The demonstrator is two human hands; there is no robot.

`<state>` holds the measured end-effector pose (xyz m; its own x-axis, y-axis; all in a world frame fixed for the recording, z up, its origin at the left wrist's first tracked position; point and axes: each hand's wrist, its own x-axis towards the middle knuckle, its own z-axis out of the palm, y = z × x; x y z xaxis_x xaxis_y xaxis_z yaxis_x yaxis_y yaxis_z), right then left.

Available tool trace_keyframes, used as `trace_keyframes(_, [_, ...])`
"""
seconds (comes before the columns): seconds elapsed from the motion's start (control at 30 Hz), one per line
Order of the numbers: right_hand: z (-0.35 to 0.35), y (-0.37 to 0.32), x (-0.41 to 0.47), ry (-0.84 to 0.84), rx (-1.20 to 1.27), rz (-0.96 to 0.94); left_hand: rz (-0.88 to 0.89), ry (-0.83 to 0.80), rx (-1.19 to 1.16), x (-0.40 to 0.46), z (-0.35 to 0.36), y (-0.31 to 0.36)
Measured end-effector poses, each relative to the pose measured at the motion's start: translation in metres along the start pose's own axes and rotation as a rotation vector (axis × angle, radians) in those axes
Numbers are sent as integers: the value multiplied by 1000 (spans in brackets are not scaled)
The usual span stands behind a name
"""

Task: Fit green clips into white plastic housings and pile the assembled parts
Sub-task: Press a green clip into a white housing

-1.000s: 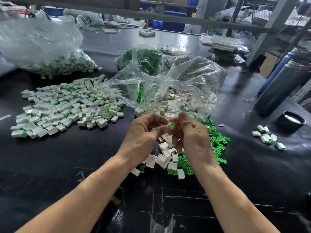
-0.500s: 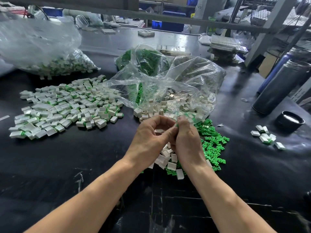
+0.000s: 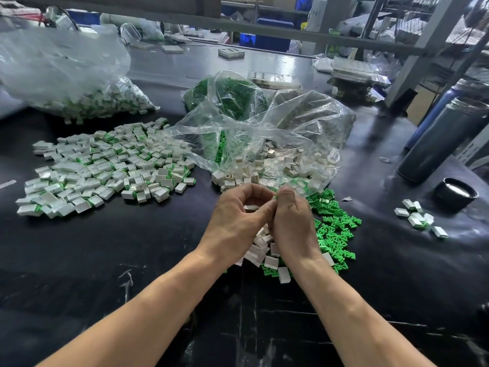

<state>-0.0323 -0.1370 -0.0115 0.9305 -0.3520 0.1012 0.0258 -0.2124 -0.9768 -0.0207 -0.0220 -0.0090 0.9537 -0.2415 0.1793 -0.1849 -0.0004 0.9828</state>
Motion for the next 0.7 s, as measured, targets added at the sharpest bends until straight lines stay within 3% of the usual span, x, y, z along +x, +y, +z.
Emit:
trace_keyframes(0.47, [1,1,1,60,-40,-45,2,12,0,-2,0,2])
trace_keyframes(0.7, [-3,-4,-1,-84,28,-10,-3,12,28,-2,-3,8])
